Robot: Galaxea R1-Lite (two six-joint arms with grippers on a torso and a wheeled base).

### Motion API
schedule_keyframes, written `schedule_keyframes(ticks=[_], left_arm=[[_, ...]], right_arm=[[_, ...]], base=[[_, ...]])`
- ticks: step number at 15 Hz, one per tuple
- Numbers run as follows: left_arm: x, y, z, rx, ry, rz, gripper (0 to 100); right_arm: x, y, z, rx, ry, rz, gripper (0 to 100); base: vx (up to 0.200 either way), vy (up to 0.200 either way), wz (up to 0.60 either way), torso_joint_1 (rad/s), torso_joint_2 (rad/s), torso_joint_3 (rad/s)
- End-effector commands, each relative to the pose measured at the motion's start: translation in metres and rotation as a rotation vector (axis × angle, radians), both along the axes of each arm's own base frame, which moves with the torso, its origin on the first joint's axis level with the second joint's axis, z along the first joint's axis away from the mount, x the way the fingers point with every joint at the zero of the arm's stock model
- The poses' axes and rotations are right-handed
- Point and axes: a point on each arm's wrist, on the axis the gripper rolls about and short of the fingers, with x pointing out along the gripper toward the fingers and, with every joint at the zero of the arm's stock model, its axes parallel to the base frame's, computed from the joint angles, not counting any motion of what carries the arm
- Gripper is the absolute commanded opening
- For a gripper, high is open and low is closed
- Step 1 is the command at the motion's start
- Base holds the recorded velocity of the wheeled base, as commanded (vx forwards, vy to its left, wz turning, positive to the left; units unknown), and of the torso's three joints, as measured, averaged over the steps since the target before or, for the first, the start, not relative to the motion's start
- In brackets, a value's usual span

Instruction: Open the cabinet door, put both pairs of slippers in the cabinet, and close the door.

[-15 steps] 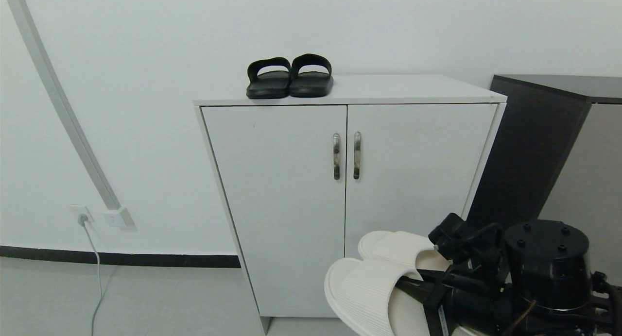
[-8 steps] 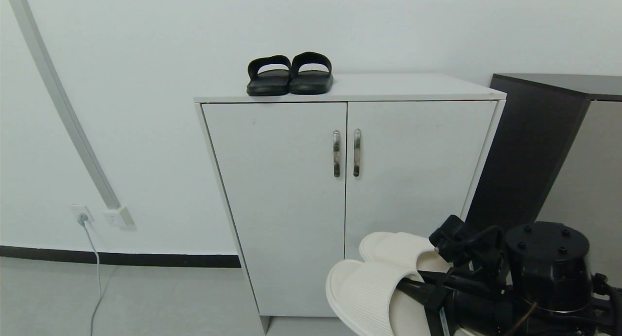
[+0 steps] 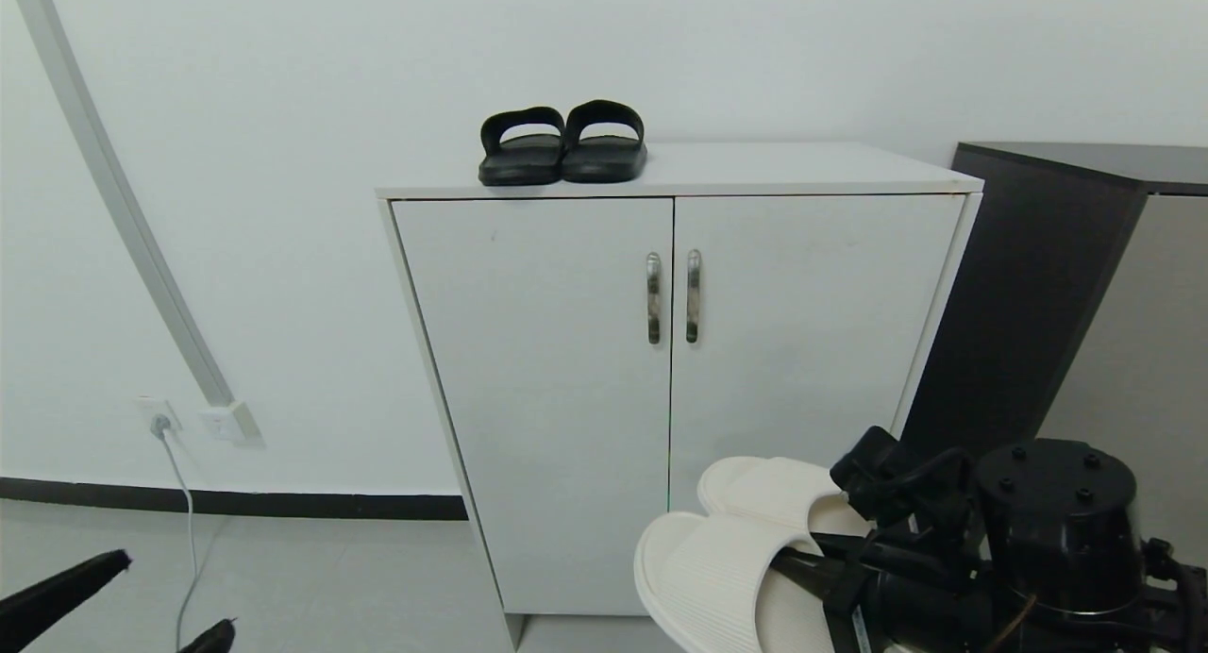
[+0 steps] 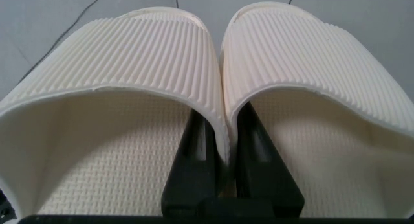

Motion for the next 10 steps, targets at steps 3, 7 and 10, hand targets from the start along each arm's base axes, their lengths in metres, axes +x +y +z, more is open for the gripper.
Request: schedule_keyframes(ticks=[3, 7, 10], left_arm=[[0.07, -0.013, 0.011, -0.011, 0.069, -0.176, 100], [0.106, -0.045, 0.024, -0.035, 0.053, -0.342, 100], [0.118, -0.068, 0.033, -0.093, 0.036, -0.442, 100]], right_arm=[[0.0, 0.0, -0.001, -0.001, 0.001, 0.0, 0], [0.001, 0.001, -0.003, -0.01, -0.01, 0.006, 0], [0.001, 0.001, -0.002, 0.003, -0.028, 0.008, 0]], base=[[0.0, 0.0, 0.0, 0.0, 0.0, 0.0], [0.0, 0.0, -0.15, 0.002, 0.0, 0.001], [0.0, 0.0, -0.2, 0.001, 0.0, 0.001]])
